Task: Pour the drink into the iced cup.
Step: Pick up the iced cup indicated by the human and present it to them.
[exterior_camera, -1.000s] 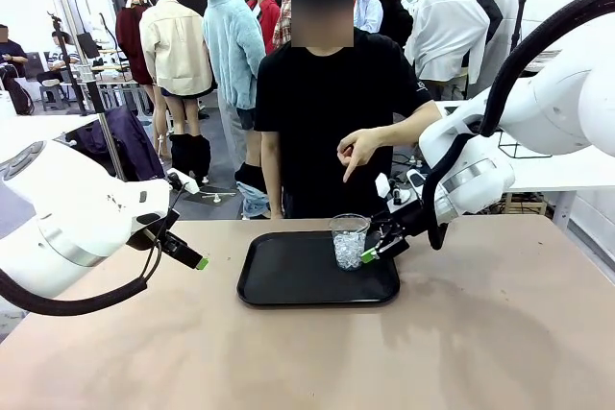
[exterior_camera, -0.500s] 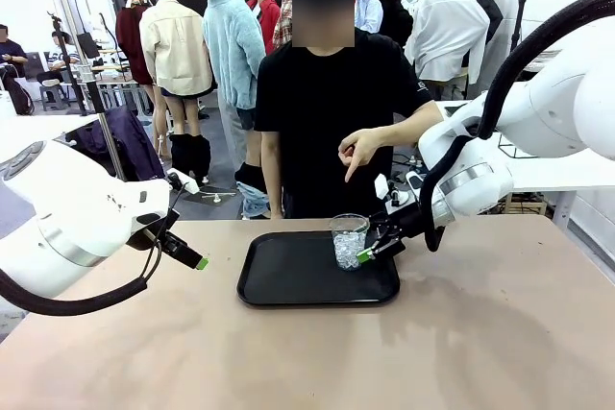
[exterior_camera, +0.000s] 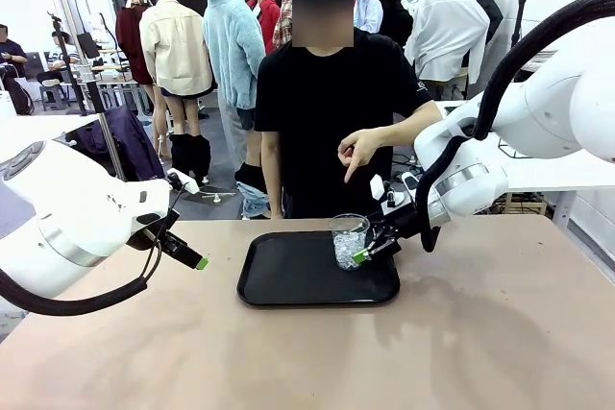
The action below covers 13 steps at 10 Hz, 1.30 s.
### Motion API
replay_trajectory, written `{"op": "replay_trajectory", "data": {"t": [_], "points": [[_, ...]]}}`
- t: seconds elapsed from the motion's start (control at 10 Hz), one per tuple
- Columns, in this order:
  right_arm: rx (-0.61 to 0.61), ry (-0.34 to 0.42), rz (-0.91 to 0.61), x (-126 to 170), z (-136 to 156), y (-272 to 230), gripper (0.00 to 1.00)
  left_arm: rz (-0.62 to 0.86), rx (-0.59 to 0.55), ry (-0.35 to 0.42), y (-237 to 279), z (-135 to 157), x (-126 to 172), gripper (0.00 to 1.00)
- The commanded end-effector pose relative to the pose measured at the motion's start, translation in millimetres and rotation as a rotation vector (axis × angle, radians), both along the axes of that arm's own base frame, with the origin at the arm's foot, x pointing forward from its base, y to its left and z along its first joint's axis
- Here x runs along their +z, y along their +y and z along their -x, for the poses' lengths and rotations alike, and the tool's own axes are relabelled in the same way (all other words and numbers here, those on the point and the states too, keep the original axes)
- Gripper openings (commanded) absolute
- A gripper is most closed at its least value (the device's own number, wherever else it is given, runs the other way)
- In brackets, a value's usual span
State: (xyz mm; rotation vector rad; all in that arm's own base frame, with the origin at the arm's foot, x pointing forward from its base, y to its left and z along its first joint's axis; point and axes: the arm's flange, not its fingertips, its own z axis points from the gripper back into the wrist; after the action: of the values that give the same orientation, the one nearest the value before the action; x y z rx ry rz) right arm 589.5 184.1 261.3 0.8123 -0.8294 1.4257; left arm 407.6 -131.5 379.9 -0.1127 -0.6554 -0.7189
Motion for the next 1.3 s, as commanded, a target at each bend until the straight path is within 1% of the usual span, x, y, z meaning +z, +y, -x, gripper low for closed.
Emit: {"op": "replay_trajectory", "data": {"t": [0.0,0.5,0.7,0.8,1.2], "points": [[-0.023,-0.04,-0.032,-7.5,-5.5,7.8,1.0,-0.008,0.0,-0.011,0.0,0.4,0.4,1.0],[-0.012,-0.048,-0.035,-9.2,-5.6,10.2,1.0,-0.008,0.0,-0.011,0.0,0.4,0.4,1.0],[-0.017,-0.051,-0.041,-9.2,-5.0,9.2,0.6,-0.008,0.0,-0.011,0.0,0.4,0.4,1.0],[-0.017,-0.044,-0.045,-9.9,-4.9,9.0,0.53,-0.008,0.0,-0.011,0.0,0.4,0.4,1.0],[-0.012,-0.043,-0.044,-12.0,-4.6,7.4,0.53,-0.008,0.0,-0.011,0.0,0.4,0.4,1.0]]}}
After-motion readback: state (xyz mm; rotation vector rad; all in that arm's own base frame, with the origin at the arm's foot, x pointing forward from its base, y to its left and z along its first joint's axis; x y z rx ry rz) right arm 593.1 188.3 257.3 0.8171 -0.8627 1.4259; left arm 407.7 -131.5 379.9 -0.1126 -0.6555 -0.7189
